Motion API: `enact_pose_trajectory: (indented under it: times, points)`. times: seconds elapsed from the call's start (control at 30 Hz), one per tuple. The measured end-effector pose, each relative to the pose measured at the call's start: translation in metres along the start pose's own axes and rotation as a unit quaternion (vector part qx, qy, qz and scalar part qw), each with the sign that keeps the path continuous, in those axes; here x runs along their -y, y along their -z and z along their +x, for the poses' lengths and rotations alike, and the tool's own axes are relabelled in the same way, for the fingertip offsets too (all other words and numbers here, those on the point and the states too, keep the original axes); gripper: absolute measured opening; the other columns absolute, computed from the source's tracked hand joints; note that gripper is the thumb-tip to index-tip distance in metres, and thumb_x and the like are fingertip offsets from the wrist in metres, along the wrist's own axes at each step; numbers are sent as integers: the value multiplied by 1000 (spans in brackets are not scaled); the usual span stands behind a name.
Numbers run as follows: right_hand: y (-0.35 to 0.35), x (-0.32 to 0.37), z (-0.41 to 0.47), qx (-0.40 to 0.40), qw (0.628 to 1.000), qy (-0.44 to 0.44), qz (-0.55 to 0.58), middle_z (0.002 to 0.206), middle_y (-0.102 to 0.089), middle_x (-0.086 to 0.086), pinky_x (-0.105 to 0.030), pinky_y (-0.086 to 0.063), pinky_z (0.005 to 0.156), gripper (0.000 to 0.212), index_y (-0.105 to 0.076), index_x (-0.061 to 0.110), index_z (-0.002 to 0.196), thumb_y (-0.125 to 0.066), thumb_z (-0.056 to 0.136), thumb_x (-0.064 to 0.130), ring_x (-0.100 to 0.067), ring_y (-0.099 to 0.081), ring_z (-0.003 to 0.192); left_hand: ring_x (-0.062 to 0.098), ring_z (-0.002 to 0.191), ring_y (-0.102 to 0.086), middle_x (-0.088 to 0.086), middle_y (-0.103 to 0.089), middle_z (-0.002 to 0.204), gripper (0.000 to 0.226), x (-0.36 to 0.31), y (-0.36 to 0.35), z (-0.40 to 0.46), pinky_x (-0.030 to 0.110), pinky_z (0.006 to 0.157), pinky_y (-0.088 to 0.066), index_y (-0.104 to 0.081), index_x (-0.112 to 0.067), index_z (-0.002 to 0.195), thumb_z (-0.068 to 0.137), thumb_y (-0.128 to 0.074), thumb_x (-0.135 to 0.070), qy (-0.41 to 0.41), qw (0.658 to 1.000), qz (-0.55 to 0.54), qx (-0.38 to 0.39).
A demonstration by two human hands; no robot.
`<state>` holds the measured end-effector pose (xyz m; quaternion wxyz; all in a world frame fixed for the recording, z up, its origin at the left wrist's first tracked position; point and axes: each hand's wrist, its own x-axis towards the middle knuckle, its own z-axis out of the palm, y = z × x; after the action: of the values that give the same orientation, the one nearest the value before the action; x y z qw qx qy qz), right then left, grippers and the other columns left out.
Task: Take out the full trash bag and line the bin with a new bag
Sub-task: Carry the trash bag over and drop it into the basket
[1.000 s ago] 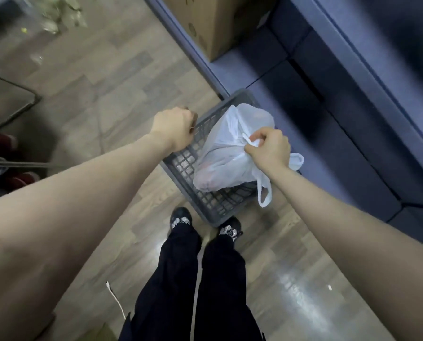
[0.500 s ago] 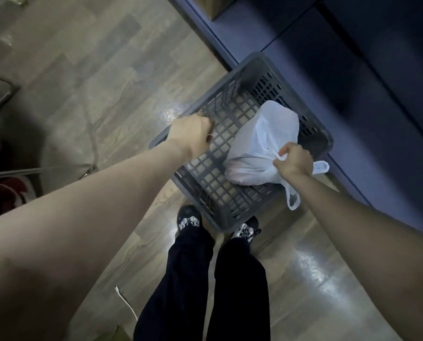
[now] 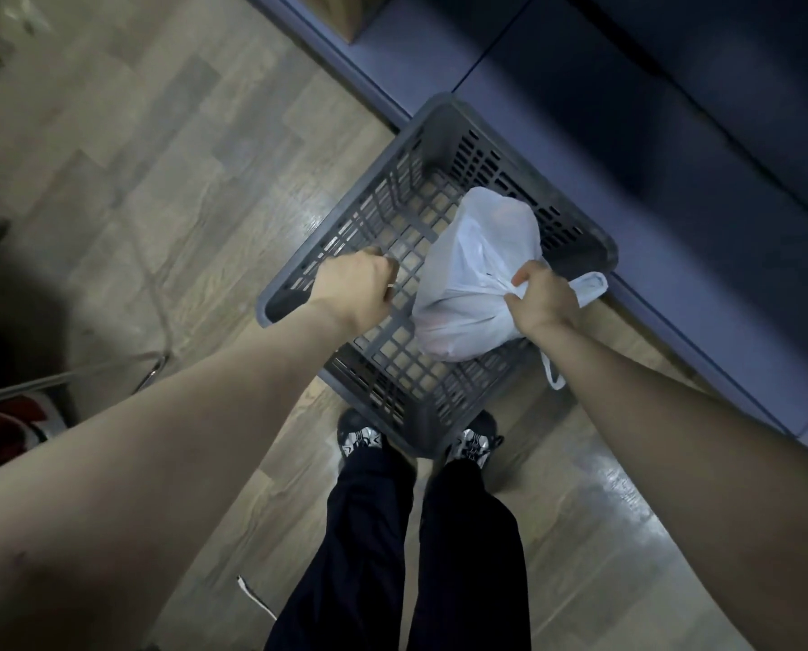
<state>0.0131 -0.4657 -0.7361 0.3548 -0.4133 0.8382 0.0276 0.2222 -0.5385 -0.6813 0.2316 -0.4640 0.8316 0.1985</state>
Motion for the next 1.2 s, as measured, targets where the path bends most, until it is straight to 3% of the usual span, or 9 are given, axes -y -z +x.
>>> enact_pose_trajectory:
  times: [0.1, 0.2, 0.37, 0.57, 0.8, 1.0, 1.1, 1.2]
  points:
    - [-4, -3, 0, 13, 1000, 16, -8, 127, -54, -16, -34, -43, 81, 29, -53, 7, 122, -51, 93, 14, -35, -54, 112, 33, 99, -62, 9, -57, 119, 25, -3, -2, 2, 35, 73, -47, -58, -12, 113, 94, -47, -21, 1, 1000, 9, 3]
    - [-8, -8, -1, 72, 996, 36, -27, 135, -49, -17, -40, -42, 94, 38, -43, 7, 133, -44, 97, 18, -35, -48, 121, 32, 100, -62, 10, -56, 119, 26, -6, -8, 1, 36, 77, -48, -58, -12, 115, 93, -48, -22, 5, 999, 19, 26]
    - [-7, -19, -10, 149, 985, 64, -54, 150, -32, -13, -49, -30, 110, 61, -18, 15, 149, -45, 96, 31, -31, -30, 138, 29, 102, -60, 10, -56, 119, 27, -12, -16, -8, 31, 67, -37, -55, -13, 119, 96, -47, -24, 2, 998, 50, 47]
    - [-2, -17, -29, 138, 989, 53, -4, 155, -23, -9, -44, -30, 112, 65, -18, 15, 150, -50, 95, 29, -27, -23, 142, 31, 104, -59, 10, -58, 118, 26, -25, -13, -19, 33, 74, -37, -55, -13, 116, 95, -46, -25, 4, 998, 39, 48]
    - [9, -23, -59, 128, 990, 11, 53, 141, -40, -16, -42, -45, 98, 61, -28, 12, 144, -54, 91, 28, -34, -49, 121, 29, 96, -62, 9, -59, 111, 23, -46, 4, -44, 33, 72, -40, -56, -15, 114, 94, -49, -25, 0, 998, 34, 50]
    - [25, -34, -104, 143, 989, -8, 37, 148, -33, -15, -34, -38, 100, 59, -24, 8, 145, -50, 95, 25, -32, -40, 131, 30, 104, -60, 10, -57, 116, 25, -62, 19, -73, 38, 87, -44, -55, -13, 115, 95, -46, -25, 5, 997, 40, 73]
    - [35, -44, -121, 149, 989, -16, 16, 148, -35, -12, -34, -41, 99, 67, -15, 15, 149, -51, 94, 30, -31, -44, 129, 30, 105, -59, 10, -58, 117, 26, -72, 28, -86, 37, 89, -43, -54, -13, 117, 96, -43, -25, 5, 996, 49, 78]
    - [49, -55, -133, 155, 988, -23, 7, 146, -39, -13, -33, -39, 102, 64, -21, 14, 148, -51, 94, 30, -31, -44, 130, 29, 107, -59, 9, -57, 120, 27, -79, 38, -97, 37, 89, -43, -53, -13, 117, 97, -41, -26, -4, 995, 62, 80]
